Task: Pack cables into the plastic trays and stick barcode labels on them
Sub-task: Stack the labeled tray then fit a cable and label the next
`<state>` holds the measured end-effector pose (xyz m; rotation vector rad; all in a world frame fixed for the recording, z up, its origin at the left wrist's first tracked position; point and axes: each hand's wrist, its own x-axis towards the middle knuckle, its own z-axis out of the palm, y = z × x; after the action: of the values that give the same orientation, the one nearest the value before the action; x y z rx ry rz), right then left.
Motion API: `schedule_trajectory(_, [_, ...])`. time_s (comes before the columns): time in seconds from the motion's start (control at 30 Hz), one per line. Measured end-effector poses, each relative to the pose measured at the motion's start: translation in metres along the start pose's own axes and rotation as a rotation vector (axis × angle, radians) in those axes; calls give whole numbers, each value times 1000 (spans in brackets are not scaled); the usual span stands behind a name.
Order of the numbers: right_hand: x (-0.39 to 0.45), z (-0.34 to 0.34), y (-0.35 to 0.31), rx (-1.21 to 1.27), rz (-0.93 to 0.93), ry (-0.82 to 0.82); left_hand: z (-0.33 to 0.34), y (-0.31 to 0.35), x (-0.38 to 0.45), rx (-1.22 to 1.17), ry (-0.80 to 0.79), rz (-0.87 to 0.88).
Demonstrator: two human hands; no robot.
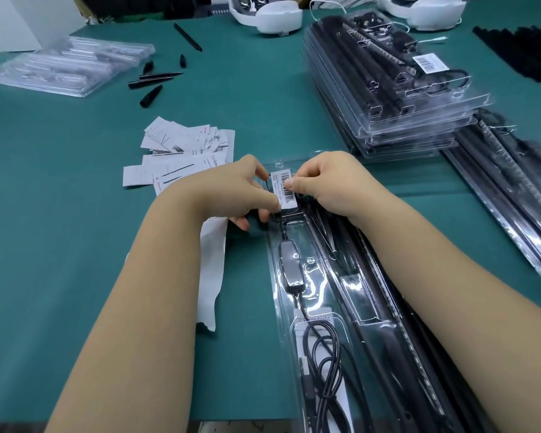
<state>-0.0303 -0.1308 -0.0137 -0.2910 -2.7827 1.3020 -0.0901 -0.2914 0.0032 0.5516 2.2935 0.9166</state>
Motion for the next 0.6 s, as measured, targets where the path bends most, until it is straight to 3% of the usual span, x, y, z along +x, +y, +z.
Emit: schedule_trajectory(0.6, [1, 0, 2, -141, -74, 4, 1, 0, -1, 44, 18, 8])
